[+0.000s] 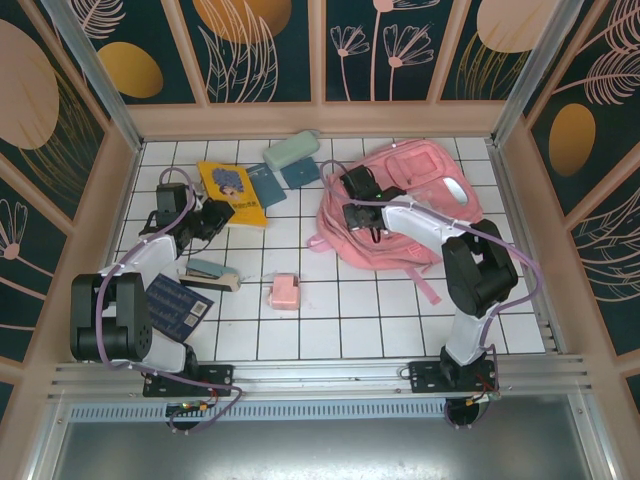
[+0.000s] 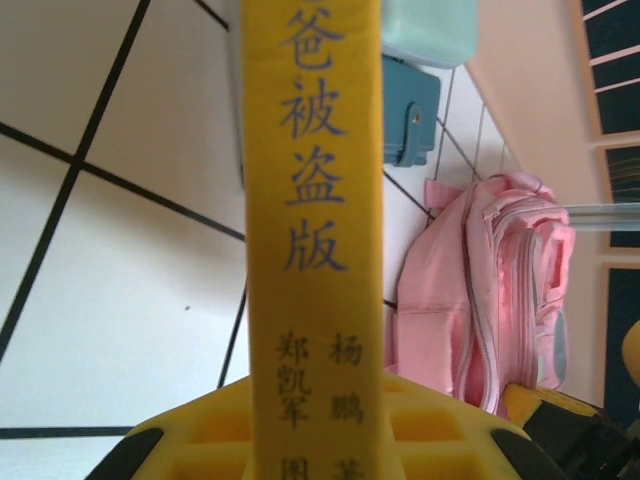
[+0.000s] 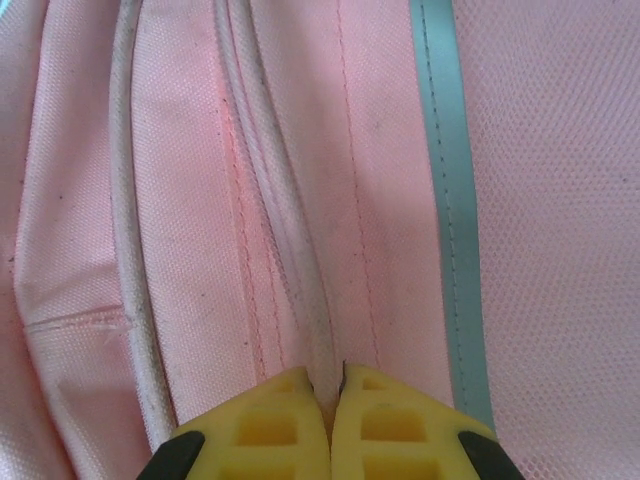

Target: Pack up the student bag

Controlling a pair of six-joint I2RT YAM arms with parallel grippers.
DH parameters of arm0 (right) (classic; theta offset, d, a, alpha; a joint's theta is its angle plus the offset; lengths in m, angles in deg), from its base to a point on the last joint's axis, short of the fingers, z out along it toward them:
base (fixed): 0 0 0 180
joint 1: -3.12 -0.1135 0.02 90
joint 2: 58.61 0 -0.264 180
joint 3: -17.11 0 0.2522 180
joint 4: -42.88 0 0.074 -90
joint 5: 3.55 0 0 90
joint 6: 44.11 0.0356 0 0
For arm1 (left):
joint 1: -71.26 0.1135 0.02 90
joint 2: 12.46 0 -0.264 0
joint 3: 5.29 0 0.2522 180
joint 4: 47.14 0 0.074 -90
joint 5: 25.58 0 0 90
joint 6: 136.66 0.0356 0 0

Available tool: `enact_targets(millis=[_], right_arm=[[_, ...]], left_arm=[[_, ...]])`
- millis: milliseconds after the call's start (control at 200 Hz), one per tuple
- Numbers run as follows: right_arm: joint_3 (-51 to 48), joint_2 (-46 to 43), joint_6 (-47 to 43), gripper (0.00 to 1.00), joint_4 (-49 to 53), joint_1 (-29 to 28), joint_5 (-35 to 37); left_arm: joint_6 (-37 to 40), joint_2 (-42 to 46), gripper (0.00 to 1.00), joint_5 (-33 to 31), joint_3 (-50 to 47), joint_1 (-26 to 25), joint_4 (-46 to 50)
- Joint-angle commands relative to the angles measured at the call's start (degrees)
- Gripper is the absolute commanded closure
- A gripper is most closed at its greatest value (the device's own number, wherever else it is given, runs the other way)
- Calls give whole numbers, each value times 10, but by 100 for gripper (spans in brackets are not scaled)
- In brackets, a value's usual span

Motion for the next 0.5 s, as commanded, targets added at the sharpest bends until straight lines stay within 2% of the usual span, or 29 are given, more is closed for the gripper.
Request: enact_targets(millis=[0,220,345,495], right_arm=[[61,-6,6,100,12,4,-3],[150,1,23,100,47,17,-53],[193,4,51,100,59,21,-110],[225,4,84,100,53,64,-190]], left_arm=[[-14,14,100,26,5,-6,-78],[-45,12,100,25,-4,-34,-122],[-76,6,100,17,-3,-70,-160],[-115,-7,100,10,7,-109,-204]])
